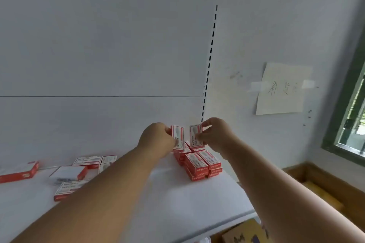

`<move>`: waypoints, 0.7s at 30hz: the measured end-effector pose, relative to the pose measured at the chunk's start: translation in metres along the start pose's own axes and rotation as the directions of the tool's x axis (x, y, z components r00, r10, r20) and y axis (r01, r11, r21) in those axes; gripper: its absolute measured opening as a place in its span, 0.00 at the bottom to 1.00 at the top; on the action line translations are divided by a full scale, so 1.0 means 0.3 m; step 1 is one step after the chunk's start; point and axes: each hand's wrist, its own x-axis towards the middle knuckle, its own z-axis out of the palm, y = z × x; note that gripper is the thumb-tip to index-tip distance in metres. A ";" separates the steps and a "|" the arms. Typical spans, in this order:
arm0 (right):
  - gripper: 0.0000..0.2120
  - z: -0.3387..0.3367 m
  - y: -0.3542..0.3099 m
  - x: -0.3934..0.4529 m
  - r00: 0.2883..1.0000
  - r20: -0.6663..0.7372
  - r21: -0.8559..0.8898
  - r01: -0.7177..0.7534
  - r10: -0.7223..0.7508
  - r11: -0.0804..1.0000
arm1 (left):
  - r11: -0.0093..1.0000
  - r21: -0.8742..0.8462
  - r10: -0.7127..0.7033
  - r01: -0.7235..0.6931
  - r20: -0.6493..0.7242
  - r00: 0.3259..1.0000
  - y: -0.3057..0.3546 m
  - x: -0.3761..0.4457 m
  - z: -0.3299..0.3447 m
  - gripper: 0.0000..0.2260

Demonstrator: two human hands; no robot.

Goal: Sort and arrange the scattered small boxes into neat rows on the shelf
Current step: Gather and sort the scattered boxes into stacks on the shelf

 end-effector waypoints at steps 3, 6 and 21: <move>0.12 0.034 0.036 0.080 0.998 0.058 -0.191 0.019 -0.008 0.981 | 0.995 0.098 -0.025 0.025 -0.005 1.000 -0.002 0.051 0.044 0.07; 0.09 0.039 0.048 0.134 0.991 0.125 -0.405 0.093 -0.045 0.910 | 0.981 0.195 -0.032 0.026 0.028 0.999 0.003 0.084 0.079 0.06; 0.14 0.135 -0.075 0.102 0.858 0.157 -0.396 0.509 -0.489 0.764 | 0.923 0.385 0.060 -0.017 -0.101 0.993 -0.045 0.019 -0.028 0.15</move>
